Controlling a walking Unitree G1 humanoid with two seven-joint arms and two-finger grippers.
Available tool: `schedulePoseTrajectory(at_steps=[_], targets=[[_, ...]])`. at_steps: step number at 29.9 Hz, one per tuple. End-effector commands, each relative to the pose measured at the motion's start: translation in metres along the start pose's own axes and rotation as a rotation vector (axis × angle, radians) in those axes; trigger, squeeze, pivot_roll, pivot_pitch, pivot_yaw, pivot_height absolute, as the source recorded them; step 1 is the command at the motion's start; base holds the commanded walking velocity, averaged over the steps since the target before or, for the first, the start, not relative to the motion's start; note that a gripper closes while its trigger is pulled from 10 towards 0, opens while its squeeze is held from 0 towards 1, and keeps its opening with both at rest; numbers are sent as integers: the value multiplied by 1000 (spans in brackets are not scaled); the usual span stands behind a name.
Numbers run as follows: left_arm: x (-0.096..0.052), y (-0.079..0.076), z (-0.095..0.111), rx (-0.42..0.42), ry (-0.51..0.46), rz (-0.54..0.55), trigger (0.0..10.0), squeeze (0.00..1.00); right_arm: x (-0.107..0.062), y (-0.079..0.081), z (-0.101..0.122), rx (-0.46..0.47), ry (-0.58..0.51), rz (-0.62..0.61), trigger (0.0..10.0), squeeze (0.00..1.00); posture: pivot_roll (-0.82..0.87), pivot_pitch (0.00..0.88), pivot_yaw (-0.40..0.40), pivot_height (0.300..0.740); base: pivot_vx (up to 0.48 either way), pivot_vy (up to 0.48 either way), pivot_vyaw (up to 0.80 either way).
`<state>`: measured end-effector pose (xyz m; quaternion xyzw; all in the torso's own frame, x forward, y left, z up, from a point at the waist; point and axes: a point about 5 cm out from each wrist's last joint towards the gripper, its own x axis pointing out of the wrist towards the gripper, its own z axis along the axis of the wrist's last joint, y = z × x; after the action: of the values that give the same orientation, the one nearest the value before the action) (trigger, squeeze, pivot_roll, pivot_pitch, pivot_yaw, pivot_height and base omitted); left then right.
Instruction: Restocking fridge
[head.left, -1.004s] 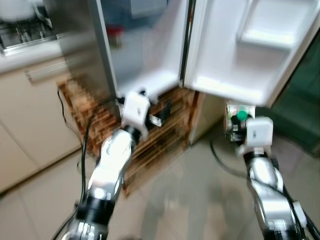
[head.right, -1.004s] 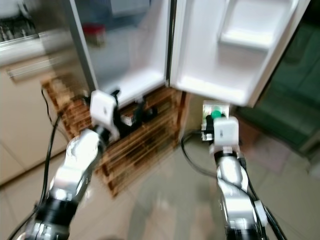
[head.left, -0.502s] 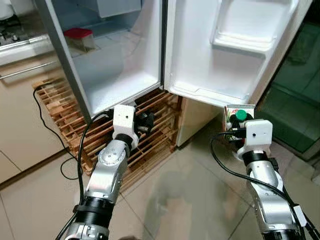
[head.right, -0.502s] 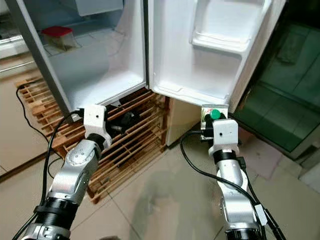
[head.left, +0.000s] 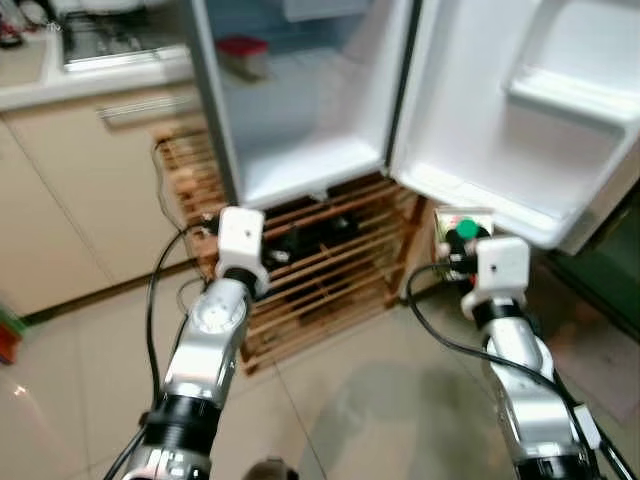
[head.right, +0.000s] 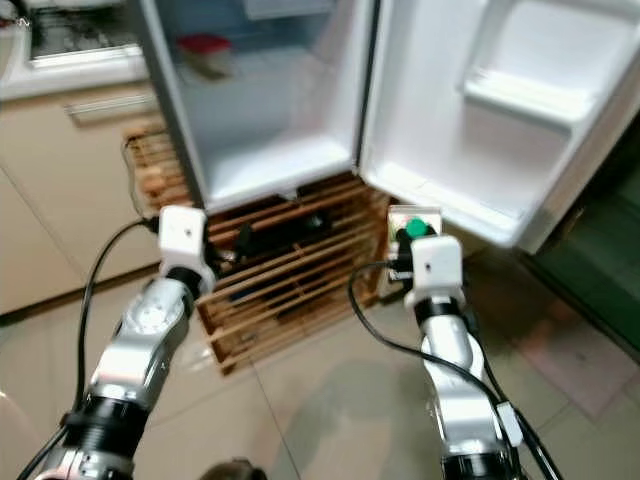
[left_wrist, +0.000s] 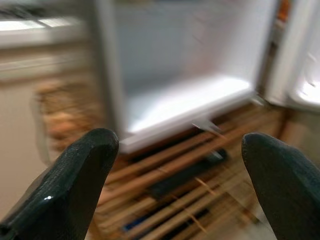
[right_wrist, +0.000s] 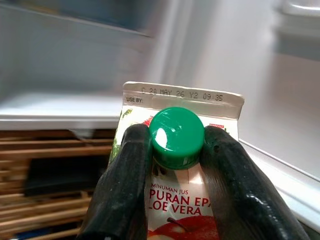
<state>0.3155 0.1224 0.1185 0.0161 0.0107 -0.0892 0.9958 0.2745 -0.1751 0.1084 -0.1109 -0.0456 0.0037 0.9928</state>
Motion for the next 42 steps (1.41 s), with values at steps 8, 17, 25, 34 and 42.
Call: schedulePoseTrajectory(at_steps=[8, 17, 25, 34, 42], targets=[[0, -6, 4, 31, -24, 7, 10000, 0, 4, -1, 0, -9, 9, 4, 0, 0, 16, 0, -2, 724, 403, -228, 608], [0, -5, 2, 40, -17, 27, 10000, 0, 2, 1, -1, -10, 10, 11, 0, 0, 15, 0, -1, 724, 434, 0, 592], [-1, -4, 0, 35, -7, 48, 10000, 0, 0, 5, -5, 23, 28, 21, 0, 0, 18, 6, 3, 724, 241, -68, 290], [-2, -8, 3, 48, -27, 19, 10000, 0, 0, 7, -2, 21, 17, 34, 0, 0, 16, 14, 3, 724, 0, -50, 0], [-1, -9, 4, 46, -28, 11, 10000, 0, -1, 4, -2, 15, 16, 28, 0, 0, 14, 16, 3, 724, 169, -409, 0]])
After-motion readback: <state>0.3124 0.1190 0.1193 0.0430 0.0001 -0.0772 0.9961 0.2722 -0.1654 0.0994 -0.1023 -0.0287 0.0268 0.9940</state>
